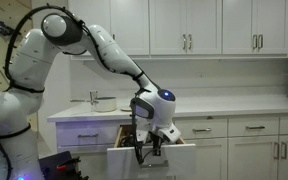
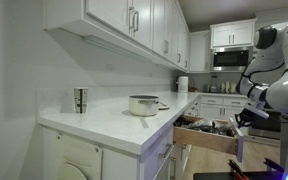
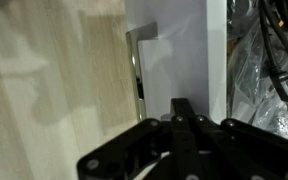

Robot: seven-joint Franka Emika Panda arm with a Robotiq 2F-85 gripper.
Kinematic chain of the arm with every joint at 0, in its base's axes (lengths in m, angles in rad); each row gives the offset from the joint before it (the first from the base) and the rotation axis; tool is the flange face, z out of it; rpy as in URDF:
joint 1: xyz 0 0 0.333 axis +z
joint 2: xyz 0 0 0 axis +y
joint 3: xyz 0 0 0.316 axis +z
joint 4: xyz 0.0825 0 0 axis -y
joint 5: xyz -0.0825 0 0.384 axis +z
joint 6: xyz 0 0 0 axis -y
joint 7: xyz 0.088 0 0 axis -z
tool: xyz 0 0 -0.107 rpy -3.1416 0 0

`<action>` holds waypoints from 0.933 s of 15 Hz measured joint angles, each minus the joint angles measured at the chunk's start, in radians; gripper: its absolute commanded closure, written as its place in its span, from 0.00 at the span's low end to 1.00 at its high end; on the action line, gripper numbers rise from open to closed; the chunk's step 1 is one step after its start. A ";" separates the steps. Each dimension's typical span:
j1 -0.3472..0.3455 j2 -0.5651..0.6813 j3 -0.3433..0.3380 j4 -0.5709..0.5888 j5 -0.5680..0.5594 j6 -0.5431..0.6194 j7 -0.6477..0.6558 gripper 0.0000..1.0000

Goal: Open and close the second drawer on the left

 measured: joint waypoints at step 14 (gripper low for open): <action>0.034 0.000 0.019 -0.056 0.271 0.027 -0.175 1.00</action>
